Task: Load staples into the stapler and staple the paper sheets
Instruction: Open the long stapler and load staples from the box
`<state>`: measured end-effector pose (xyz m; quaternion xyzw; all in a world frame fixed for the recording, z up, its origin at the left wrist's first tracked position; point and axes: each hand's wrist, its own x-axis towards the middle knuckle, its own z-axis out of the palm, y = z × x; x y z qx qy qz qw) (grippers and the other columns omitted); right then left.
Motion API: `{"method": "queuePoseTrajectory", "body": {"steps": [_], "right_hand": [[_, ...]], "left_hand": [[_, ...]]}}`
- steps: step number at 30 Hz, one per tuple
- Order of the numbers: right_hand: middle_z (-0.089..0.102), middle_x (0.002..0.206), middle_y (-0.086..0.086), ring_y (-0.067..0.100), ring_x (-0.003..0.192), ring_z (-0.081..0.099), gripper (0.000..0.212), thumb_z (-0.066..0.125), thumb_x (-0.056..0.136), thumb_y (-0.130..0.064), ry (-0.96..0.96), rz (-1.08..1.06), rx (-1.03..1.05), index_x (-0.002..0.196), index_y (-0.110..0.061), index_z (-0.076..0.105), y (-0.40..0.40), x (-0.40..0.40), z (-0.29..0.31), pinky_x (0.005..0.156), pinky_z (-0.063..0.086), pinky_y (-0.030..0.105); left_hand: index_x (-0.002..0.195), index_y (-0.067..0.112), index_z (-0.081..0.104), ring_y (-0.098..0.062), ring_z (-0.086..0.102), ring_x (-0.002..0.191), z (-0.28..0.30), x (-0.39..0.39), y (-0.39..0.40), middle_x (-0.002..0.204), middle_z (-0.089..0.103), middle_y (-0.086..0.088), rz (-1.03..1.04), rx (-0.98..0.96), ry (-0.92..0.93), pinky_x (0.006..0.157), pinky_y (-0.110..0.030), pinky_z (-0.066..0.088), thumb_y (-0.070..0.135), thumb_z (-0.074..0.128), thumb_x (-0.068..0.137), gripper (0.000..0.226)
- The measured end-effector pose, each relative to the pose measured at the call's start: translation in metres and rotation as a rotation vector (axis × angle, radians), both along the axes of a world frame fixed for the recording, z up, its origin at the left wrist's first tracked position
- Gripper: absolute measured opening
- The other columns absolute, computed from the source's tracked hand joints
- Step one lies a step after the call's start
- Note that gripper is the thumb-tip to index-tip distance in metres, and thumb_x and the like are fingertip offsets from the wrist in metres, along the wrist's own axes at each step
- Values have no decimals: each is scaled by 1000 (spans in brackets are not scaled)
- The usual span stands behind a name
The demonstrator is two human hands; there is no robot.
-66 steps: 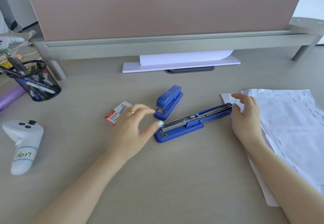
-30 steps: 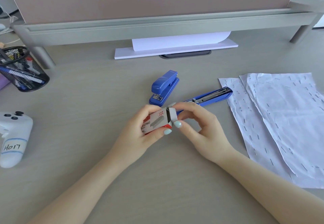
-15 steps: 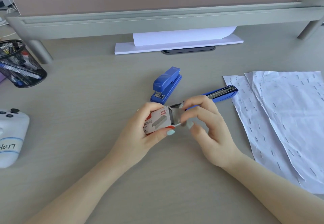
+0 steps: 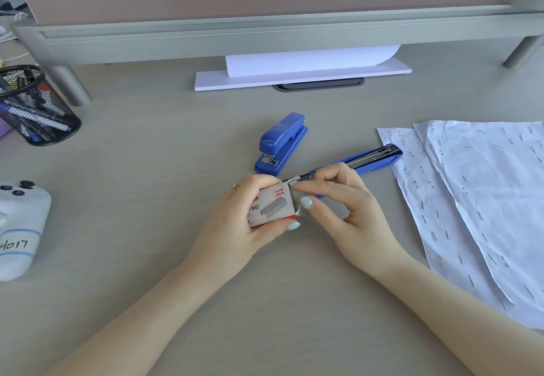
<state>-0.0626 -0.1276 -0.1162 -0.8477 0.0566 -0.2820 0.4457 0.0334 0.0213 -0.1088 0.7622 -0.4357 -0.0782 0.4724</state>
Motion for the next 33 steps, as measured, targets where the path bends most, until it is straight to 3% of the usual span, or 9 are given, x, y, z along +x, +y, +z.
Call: {"method": "queuePoseTrajectory", "body": {"steps": [4,8,12,15,21,26,30,33], "right_hand": [[52,90,-11,10,92,50,23,46,88,-36,48,26,39,96,-35,68,0,0,2,87,38,17],[54,92,-10,9,93,51,17,48,88,-32,33,44,39,94,-32,63,1,0,4,88,38,17],[50,92,-17,11,94,49,18,52,84,-32,49,90,19,99,-35,61,1,-2,5,90,37,18],[47,91,-21,9,96,47,11,54,80,-29,62,127,5,91,-32,57,0,-3,7,89,34,16],[50,97,-14,10,100,47,17,54,80,-30,63,158,29,96,-25,56,0,-4,8,93,34,19],[51,101,-10,12,102,46,19,52,77,-28,78,170,40,96,-26,55,1,-4,8,93,33,17],[52,95,-7,19,98,47,11,54,79,-28,55,153,127,86,-23,48,0,-4,6,90,36,24],[56,98,-8,14,100,51,9,54,82,-26,22,137,193,80,-20,48,1,-4,5,90,36,20]], "left_hand": [[100,35,46,3,48,90,0,-2,0,99,52,19,13,27,-66,71,-5,38,50,64,66,41],[101,34,44,6,43,91,-1,-3,-1,85,50,21,36,62,-153,71,-2,36,42,69,66,44],[100,36,45,5,46,91,-2,-2,-2,98,50,21,44,50,-115,71,-5,37,43,69,66,42],[103,35,45,5,47,90,-3,-2,-1,96,54,19,-1,47,-104,70,-5,37,50,65,66,44],[110,37,43,5,46,93,-4,-2,0,96,49,32,-13,51,-127,72,-6,38,52,58,69,46],[124,36,40,2,48,94,-4,-1,-2,106,49,20,-29,43,-216,78,-7,37,48,56,75,53],[121,31,44,-4,49,94,-5,-1,-2,107,51,17,15,43,-288,76,-11,36,48,54,77,48],[116,30,44,-5,49,87,-3,-3,-2,100,58,12,61,45,-303,71,-14,36,48,53,77,45]]}}
